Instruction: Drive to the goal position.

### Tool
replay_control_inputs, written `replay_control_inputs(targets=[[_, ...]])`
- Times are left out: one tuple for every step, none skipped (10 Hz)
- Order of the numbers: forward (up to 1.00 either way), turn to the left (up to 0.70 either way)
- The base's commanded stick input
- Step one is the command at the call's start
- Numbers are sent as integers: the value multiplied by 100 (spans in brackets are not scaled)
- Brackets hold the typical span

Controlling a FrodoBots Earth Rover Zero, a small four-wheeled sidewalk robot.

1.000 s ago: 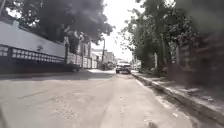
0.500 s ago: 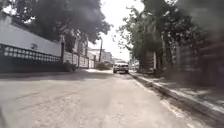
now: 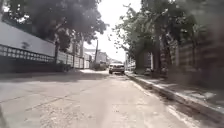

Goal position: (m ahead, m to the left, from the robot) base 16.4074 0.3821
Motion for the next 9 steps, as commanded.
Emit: replay_control_inputs(targets=[[70, 0], [70, 0], [70, 0], [70, 0], [70, 0], [70, 0], [70, 0], [70, -12], [70, -23]])
